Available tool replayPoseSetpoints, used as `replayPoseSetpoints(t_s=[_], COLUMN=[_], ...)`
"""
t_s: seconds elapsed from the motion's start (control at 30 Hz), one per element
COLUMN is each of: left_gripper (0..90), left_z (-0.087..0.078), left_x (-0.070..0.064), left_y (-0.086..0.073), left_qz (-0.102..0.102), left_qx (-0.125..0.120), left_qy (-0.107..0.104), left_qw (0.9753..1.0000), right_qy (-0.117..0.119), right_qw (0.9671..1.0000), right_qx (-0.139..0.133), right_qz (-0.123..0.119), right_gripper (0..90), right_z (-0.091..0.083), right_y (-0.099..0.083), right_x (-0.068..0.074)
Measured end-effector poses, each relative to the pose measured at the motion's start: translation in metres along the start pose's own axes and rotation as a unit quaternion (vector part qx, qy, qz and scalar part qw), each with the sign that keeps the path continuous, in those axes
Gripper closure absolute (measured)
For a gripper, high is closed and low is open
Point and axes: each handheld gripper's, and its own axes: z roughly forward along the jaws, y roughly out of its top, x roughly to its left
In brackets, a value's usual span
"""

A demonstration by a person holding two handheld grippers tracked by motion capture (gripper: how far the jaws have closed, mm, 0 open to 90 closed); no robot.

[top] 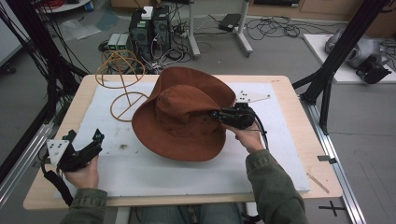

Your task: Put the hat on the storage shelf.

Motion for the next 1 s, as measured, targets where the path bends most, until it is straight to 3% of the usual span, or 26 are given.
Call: replayPoseSetpoints(t_s=[0.03, 0.1, 0.17, 0.4, 0.63, 0.77, 0.8, 1.0], left_gripper=[11.5, 11.5, 11.5, 11.5, 11.5, 11.5, 11.5, 11.5], left_z=[0.000, 0.000, 0.000, 0.000, 0.002, 0.001, 0.001, 0.001], left_x=[0.000, 0.000, 0.000, 0.001, -0.002, -0.002, -0.002, 0.000], left_y=[0.000, 0.000, 0.000, -0.001, -0.002, -0.002, -0.002, -0.003], left_qz=[0.000, 0.000, -0.002, -0.006, -0.003, -0.005, -0.007, -0.014], left_qx=[-0.001, 0.000, 0.000, -0.001, 0.003, 0.002, 0.001, 0.002], left_qy=[0.000, 0.000, 0.000, 0.001, -0.003, -0.005, -0.004, -0.006], left_qw=[1.0000, 1.0000, 1.0000, 1.0000, 1.0000, 1.0000, 1.0000, 0.9999], right_qy=[0.002, 0.001, 0.001, -0.011, -0.008, -0.009, -0.010, -0.014], right_qw=[0.9997, 0.9993, 0.9970, 0.9912, 0.9883, 0.9847, 0.9831, 0.9817], right_qx=[-0.026, -0.038, -0.077, -0.132, -0.152, -0.174, -0.183, -0.190], right_qz=[0.000, -0.002, 0.002, 0.011, 0.009, 0.011, 0.008, 0.002], right_gripper=[88.9, 88.9, 88.9, 88.9, 88.9, 88.8, 88.8, 88.8], right_z=[-0.002, -0.003, -0.006, -0.009, -0.001, 0.006, 0.009, 0.024], right_y=[0.003, 0.004, 0.008, 0.014, 0.030, 0.050, 0.062, 0.093], right_x=[0.002, 0.003, 0.006, 0.009, 0.014, 0.019, 0.021, 0.028])
